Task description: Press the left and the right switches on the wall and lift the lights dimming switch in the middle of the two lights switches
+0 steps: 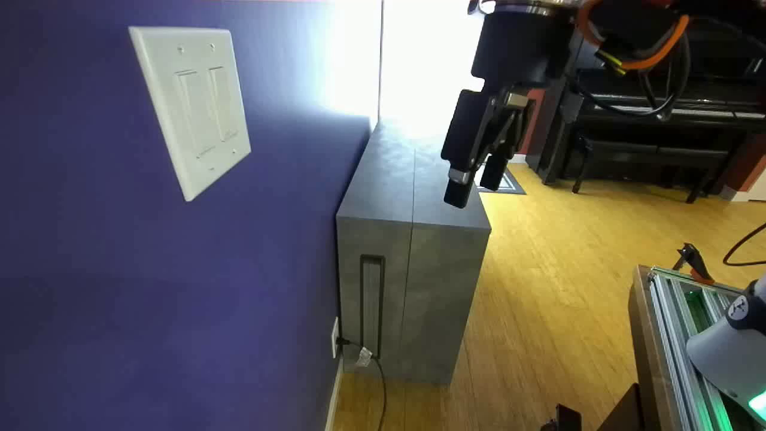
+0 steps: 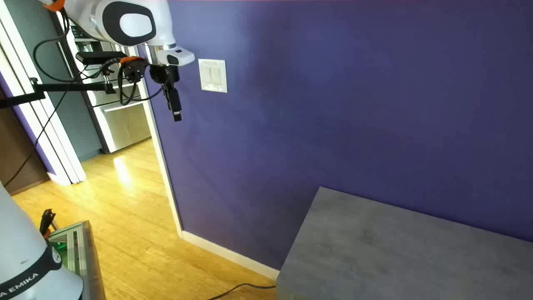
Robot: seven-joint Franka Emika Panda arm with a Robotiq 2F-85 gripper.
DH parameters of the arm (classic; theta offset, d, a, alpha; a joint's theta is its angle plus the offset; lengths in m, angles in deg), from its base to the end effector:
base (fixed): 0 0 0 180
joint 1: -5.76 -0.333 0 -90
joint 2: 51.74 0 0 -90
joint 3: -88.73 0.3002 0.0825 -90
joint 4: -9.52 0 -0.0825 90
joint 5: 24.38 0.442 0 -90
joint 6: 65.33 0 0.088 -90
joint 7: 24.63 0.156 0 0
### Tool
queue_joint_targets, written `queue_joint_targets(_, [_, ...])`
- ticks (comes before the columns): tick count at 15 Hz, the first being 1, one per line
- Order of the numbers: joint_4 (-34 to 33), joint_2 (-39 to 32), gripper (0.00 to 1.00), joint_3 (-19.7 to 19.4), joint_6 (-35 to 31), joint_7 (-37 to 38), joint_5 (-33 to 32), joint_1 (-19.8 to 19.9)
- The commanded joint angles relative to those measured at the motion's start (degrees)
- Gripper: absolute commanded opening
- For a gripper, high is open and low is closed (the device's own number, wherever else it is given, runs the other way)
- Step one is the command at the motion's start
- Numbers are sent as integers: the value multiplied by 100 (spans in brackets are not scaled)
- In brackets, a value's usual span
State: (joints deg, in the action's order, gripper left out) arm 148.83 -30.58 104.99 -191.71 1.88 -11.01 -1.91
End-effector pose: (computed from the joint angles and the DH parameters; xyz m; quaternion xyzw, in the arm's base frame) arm 0.4604 0.2156 0.3582 -0.9924 0.0909 -0.0415 0.0716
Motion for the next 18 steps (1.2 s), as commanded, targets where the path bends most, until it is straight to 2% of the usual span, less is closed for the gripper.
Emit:
queue_joint_targets(1, [-7, -5, 100, -56, 8, 19, -28, -58])
queue_joint_targets(6, [-7, -5, 100, -57, 8, 19, -28, -58])
queue_joint_targets(8, [-336, -294, 100, -321, -103, -378, 504, -151])
queue_joint_targets(13, [-1231, -943, 100, -744, -27, -1266, 1134, -128])
queue_joint_targets(15, [-1597, -1234, 74, -837, -45, -1588, 1552, -170])
queue_joint_targets(18, [-2206, -1650, 52, -843, 88, -1815, 2032, -159])
